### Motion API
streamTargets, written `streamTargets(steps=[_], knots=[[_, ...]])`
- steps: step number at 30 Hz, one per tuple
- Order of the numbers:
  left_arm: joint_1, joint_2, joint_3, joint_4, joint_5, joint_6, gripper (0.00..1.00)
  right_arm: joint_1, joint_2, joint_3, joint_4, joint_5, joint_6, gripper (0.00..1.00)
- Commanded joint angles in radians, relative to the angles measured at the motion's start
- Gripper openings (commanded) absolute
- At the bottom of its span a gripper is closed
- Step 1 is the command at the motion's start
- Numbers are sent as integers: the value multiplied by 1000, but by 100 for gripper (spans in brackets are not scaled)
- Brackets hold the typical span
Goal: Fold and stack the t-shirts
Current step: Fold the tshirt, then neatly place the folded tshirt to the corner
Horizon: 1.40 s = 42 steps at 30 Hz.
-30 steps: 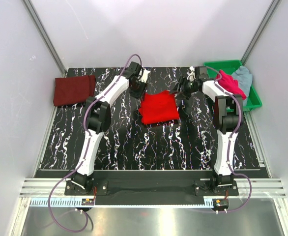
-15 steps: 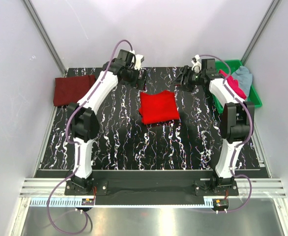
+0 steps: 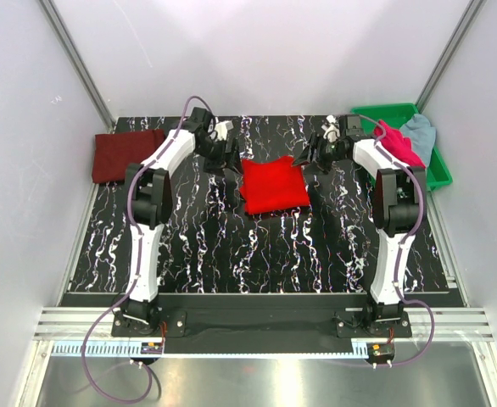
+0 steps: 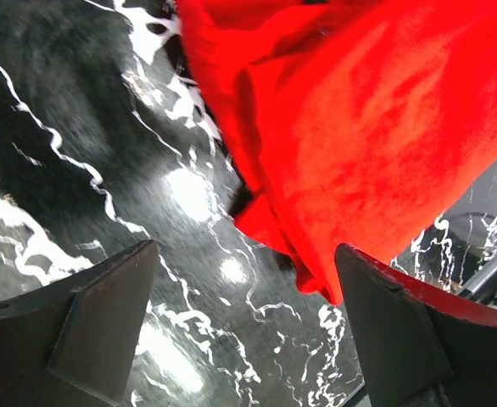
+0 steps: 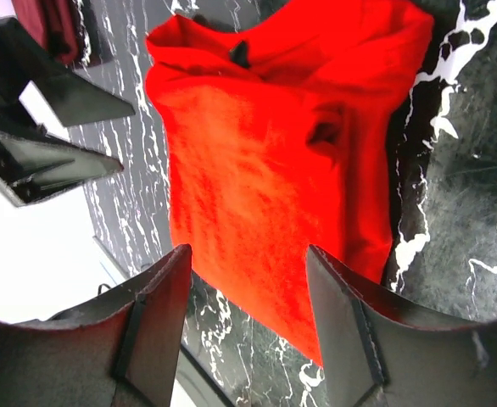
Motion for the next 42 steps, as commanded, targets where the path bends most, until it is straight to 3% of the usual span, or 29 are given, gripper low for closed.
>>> streamTargets(steps=[1,24,31,37,39,42], knots=[[16,33,60,41,111,-9,90,10,35,72,-39,-56,-25,63],[-28,208,97,130,284,-93,77,73,124,74,-33,-25,-31,64],[-46,225,83,158,329,-118,61,79,128,74,-24,-19,-26,64],[-48,229,82,176,350,-116,31,84,125,65,-20,-14,-25,64],[-48,229,85,178,349,-110,16,87,121,58,-20,-16,-25,64],[-48,222,100,161,317,-86,4,87,119,60,-19,-16,-25,64]])
